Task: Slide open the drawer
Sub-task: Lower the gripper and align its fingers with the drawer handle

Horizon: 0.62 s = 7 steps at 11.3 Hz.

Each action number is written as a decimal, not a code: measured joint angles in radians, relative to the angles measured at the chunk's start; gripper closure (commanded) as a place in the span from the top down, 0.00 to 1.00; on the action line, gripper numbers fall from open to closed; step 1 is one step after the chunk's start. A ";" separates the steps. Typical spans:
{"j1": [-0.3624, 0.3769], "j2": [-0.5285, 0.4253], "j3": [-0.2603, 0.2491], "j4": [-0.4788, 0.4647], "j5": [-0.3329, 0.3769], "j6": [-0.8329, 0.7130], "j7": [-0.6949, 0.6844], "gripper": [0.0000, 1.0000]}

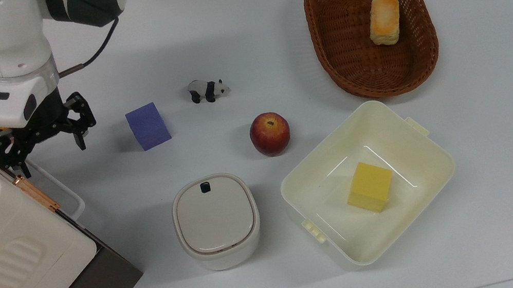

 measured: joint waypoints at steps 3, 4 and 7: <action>0.003 0.004 0.000 0.000 -0.013 0.000 0.001 1.00; 0.004 0.006 0.000 0.000 -0.023 0.000 0.002 1.00; 0.011 0.017 0.000 0.001 -0.036 0.000 0.003 1.00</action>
